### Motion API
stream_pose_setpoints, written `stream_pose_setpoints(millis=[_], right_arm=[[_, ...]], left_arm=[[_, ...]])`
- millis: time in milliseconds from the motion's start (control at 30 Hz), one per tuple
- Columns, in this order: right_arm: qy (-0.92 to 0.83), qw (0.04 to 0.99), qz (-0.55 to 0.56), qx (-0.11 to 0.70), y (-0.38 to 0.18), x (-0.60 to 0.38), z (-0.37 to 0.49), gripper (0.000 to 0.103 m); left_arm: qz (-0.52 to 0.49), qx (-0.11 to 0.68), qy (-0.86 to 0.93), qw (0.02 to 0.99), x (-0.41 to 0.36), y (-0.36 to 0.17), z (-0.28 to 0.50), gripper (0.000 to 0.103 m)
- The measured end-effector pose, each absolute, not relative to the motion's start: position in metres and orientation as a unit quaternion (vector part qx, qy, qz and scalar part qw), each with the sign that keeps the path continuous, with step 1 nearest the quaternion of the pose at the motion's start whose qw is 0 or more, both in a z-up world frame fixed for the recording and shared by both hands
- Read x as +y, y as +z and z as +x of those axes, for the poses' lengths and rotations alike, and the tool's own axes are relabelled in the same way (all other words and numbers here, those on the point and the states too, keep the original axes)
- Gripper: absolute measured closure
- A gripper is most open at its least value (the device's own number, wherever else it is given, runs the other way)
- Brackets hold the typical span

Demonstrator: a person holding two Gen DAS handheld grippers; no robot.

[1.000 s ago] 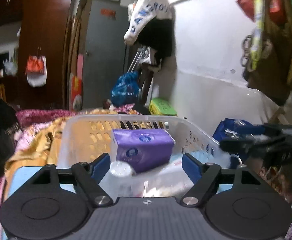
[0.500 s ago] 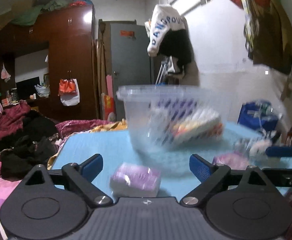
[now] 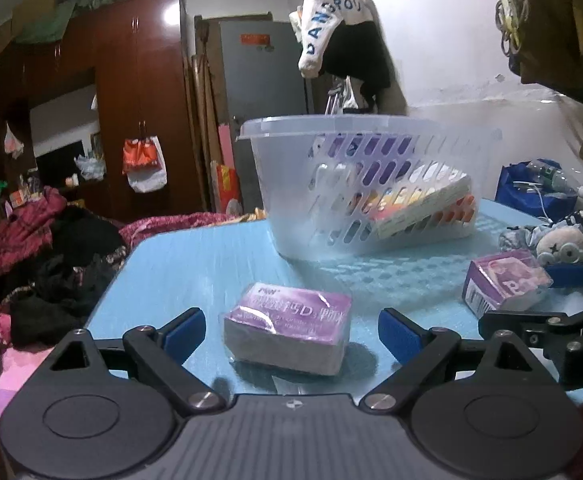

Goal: Organize objects
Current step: 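Open both tools and move them to the small purple-and-white box, then grip the small purple-and-white box with both tools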

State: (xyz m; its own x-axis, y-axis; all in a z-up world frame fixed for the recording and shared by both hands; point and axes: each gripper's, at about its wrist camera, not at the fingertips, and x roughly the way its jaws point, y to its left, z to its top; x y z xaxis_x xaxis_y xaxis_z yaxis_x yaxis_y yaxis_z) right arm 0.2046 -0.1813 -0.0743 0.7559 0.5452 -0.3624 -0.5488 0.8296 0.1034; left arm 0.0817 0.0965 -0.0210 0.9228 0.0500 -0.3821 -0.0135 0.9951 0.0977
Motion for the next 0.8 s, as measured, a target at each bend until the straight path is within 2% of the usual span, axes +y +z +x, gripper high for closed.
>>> stream_pose_setpoints(millis=[200,300,333,400,433,800], right_arm=[[0.287,0.939,-0.018,0.188,-0.075,-0.178,0.200,0.000],[0.284,0.941,-0.021,0.181,-0.079,-0.174,0.197,0.002],[0.285,0.941,-0.022,0.180,-0.080,-0.172,0.198,0.005],[0.289,0.940,-0.030,0.178,-0.081,-0.170,0.198,0.017],[0.287,0.941,-0.034,0.177,-0.081,-0.170,0.197,0.027],[0.334,0.937,-0.020,0.097,-0.071,-0.185,0.181,0.028]], left_arm=[[0.041,0.193,0.019,0.980,0.101,-0.025,0.078,0.008],[0.040,0.184,0.021,0.982,0.101,-0.023,0.077,0.020],[0.037,0.183,0.022,0.982,0.101,-0.023,0.077,0.031],[0.030,0.174,0.020,0.984,0.103,-0.023,0.075,0.030],[0.029,0.169,0.018,0.985,0.104,-0.023,0.074,0.031],[0.008,0.101,0.021,0.995,0.106,-0.004,0.053,0.031]])
